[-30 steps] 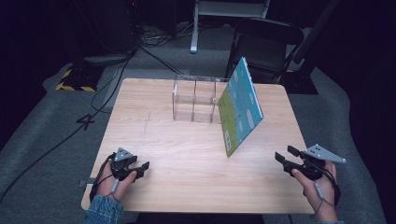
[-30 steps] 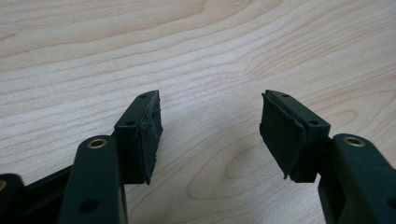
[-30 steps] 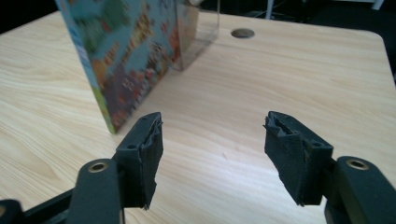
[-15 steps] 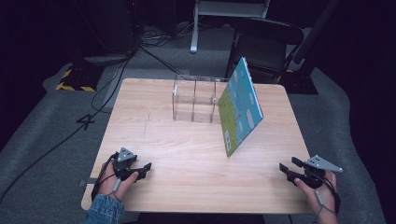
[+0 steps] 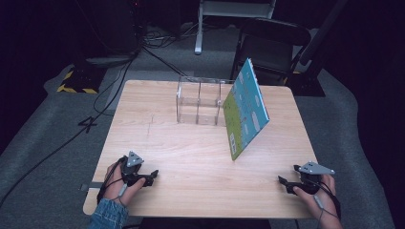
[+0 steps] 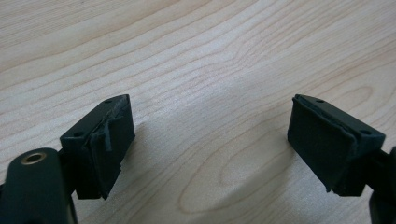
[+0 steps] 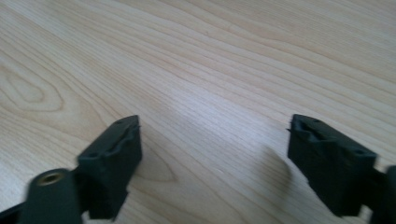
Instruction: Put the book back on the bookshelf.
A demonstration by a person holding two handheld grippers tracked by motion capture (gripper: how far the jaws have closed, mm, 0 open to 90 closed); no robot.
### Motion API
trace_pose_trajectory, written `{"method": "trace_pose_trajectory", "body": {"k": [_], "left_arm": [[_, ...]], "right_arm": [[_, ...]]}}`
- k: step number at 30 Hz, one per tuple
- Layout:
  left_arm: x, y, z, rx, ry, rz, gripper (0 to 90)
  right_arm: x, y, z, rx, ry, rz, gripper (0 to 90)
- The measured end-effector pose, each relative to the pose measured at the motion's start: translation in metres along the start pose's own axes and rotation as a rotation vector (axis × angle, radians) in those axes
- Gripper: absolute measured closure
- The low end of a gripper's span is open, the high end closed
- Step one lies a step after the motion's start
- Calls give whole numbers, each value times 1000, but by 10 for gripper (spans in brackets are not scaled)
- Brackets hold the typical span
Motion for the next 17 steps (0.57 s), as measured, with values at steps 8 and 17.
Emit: {"method": "trace_pose_trajectory", "body": {"k": [8,17], "left_arm": [[1,1,1,14,7,-5,128],[2,1,1,14,7,-10,115]], "right_arm": [[2,0,-2,29,41,-17,115],[2,0,-2,29,44,-15,114]]}}
Point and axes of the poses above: each handheld gripper's, and its own axes: x roughly forward along the jaws, y roughly out of its top, z roughly to its right, the point moved 3 cm from there along x, roughly forward along the jaws, and after that the axes turned 6 degrees about -x, right-handed, at the moved point
